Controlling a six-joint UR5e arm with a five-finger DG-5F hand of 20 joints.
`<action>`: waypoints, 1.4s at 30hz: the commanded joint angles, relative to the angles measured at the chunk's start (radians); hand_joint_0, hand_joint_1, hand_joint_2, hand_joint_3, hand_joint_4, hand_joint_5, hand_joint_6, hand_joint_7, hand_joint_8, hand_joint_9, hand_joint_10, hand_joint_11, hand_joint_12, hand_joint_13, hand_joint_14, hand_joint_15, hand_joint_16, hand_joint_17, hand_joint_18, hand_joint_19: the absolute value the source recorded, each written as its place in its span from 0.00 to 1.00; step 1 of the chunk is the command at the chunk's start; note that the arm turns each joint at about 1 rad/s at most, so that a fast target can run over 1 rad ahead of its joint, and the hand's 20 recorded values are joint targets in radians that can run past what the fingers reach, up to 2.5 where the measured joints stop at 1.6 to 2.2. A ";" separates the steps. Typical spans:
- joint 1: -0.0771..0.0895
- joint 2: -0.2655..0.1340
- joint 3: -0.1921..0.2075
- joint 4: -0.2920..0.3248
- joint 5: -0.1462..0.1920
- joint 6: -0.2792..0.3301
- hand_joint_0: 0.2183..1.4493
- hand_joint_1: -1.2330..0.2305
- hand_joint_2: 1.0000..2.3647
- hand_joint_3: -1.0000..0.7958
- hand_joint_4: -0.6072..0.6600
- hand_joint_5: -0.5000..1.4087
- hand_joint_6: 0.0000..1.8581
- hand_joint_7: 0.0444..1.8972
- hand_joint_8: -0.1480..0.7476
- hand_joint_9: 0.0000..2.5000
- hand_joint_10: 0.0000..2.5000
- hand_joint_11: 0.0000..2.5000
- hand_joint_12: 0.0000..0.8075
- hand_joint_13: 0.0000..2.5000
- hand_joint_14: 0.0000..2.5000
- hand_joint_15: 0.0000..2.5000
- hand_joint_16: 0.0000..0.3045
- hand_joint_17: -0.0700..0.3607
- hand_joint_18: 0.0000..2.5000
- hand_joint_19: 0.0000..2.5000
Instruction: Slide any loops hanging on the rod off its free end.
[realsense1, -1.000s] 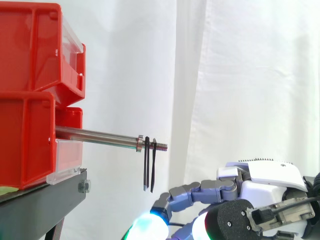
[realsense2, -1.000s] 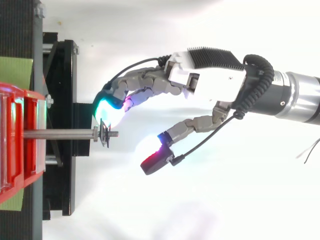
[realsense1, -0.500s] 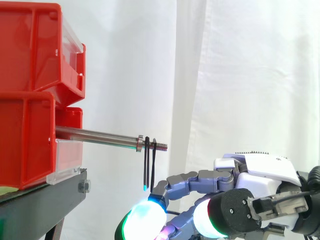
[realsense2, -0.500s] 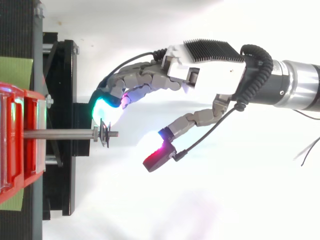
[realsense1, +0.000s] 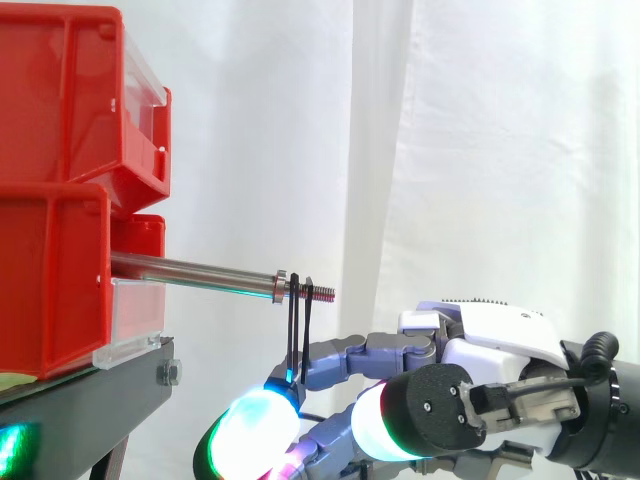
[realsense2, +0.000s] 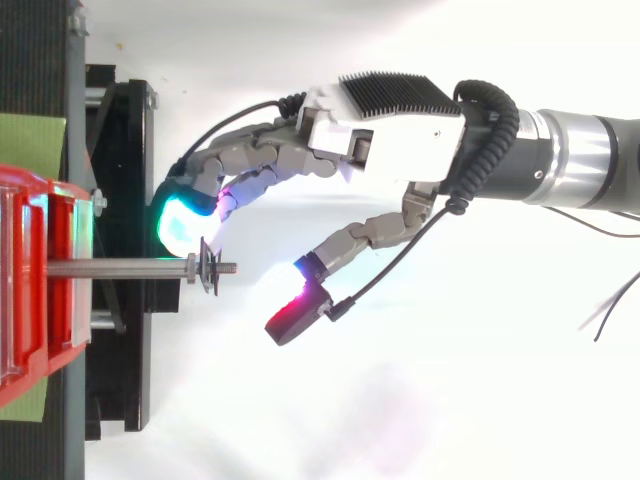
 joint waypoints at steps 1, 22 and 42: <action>-0.002 -0.022 0.022 0.004 -0.005 0.009 0.25 0.37 0.00 0.28 0.74 0.17 0.27 0.47 0.53 0.29 0.00 0.08 0.40 0.22 0.00 0.00 0.13 0.37 0.21 0.00; 0.010 -0.048 0.099 -0.050 -0.056 0.035 0.27 0.45 0.00 0.28 0.75 0.18 0.27 0.50 0.53 0.30 0.00 0.08 0.39 0.23 0.00 0.00 0.13 0.37 0.22 0.00; -0.013 -0.046 0.137 -0.051 -0.119 0.039 0.27 0.43 0.00 0.28 0.74 0.18 0.27 0.54 0.53 0.30 0.00 0.08 0.39 0.23 0.00 0.00 0.13 0.36 0.22 0.00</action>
